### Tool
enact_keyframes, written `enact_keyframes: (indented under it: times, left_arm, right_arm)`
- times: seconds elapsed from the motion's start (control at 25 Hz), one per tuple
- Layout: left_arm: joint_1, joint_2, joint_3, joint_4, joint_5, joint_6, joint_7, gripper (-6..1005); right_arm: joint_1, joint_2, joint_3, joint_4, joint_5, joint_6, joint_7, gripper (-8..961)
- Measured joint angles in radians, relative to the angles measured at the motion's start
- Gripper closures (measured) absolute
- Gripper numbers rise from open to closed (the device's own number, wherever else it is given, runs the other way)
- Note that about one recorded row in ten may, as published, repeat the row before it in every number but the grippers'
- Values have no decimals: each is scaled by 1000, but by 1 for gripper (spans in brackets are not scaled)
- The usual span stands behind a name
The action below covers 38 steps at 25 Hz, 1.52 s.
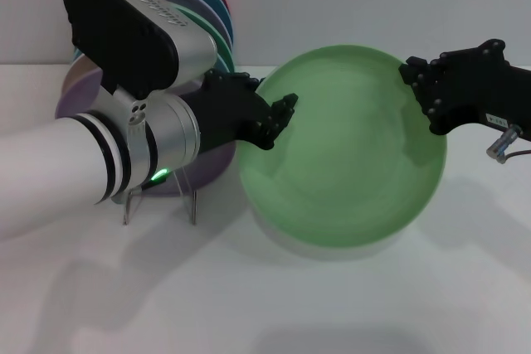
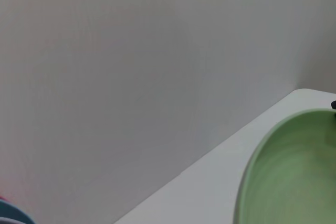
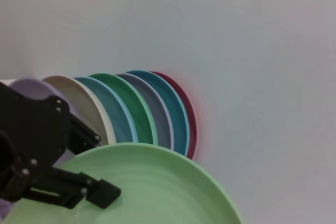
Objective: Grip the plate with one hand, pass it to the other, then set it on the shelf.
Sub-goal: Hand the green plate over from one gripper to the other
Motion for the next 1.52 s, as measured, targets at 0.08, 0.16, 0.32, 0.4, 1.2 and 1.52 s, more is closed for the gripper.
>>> enact_keyframes:
  times: [0.08, 0.16, 0.32, 0.4, 1.2, 1.52]
  left_arm:
    - [4, -1, 4, -4, 3, 14, 8, 633]
    - [11, -2, 9, -3, 3, 37, 30, 686]
    - [12, -2, 12, 3, 2, 56, 46, 759]
    - [15, -1, 20, 4, 0, 78, 50, 780]
    - [35, 0, 68, -27, -7, 178, 82, 911]
    - [64, 1, 90, -51, -7, 231, 127, 942]
  right_arm:
    - [0, 0, 0, 0, 0, 0, -3, 938]
    - [0, 1, 0, 0, 5, 0, -7, 938]
    - [0, 1, 3, -5, 31, 2, -23, 939]
    - [-1, 0, 7, -13, 53, 3, -38, 939]
    - [10, 1, 165, -154, 322, 75, -70, 880]
    - [16, 4, 391, -260, 554, 242, -134, 568]
